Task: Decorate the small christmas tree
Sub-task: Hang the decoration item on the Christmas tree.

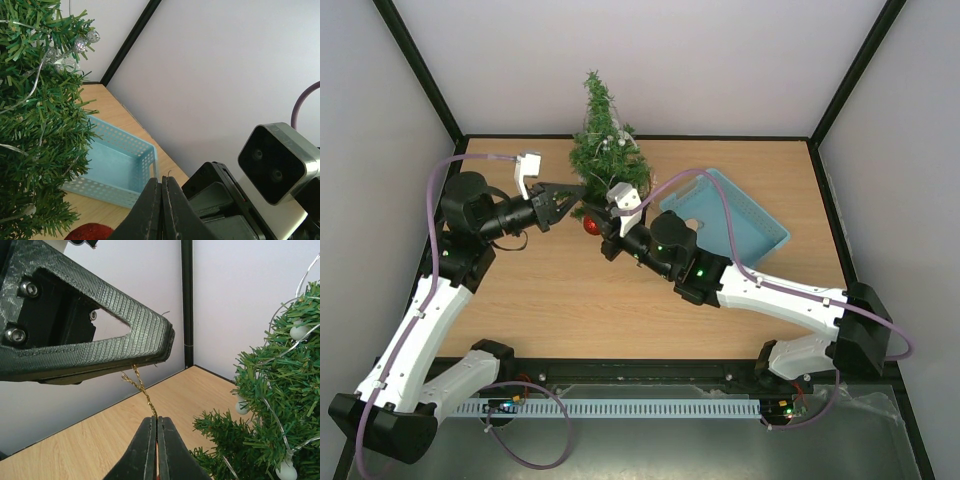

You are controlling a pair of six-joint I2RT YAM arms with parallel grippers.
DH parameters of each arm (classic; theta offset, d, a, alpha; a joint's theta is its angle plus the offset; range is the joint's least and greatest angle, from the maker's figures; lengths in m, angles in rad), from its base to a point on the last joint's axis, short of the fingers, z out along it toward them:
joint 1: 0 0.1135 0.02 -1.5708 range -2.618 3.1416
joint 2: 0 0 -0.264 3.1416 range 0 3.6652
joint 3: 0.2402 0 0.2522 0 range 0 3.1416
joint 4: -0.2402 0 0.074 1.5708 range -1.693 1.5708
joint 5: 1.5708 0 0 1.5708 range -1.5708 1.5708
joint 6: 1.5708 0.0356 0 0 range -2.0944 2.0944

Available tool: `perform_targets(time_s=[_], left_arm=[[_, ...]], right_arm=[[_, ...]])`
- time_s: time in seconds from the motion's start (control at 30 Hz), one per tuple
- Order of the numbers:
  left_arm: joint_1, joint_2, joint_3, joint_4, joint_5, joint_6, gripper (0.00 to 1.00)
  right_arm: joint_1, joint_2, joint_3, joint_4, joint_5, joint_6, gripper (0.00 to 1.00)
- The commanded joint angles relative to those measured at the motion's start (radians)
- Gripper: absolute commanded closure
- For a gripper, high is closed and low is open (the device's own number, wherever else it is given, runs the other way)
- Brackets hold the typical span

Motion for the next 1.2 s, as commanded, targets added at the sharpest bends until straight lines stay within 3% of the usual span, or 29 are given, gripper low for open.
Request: perform_targets(time_s=[0.0,0.43,0.63,1.17], left_arm=[[-0.004,-0.003,0.006,0.012,-0.004,0.005,0.98],[-0.005,-0.001,0.008,0.010,-0.013,0.003,0.98],[-0.006,0.002,0.009,0.020,-0.011,-0.005,0.98],[-0.013,0.004,-0.004,0.052,0.002,-0.030,0.98]], right_arm=[[0.004,-0.032,-0.013,0.012,0.001,-0.014,0.98],[0.004,-0.015,-0.007,-0.015,0.095,-0.043,0.98],[0.005,-0.003,-0.004,-0.010,0.121,-0.040,0.91],[0.005,0.049,0.018,0.040,0.048,-0.035,0.87]])
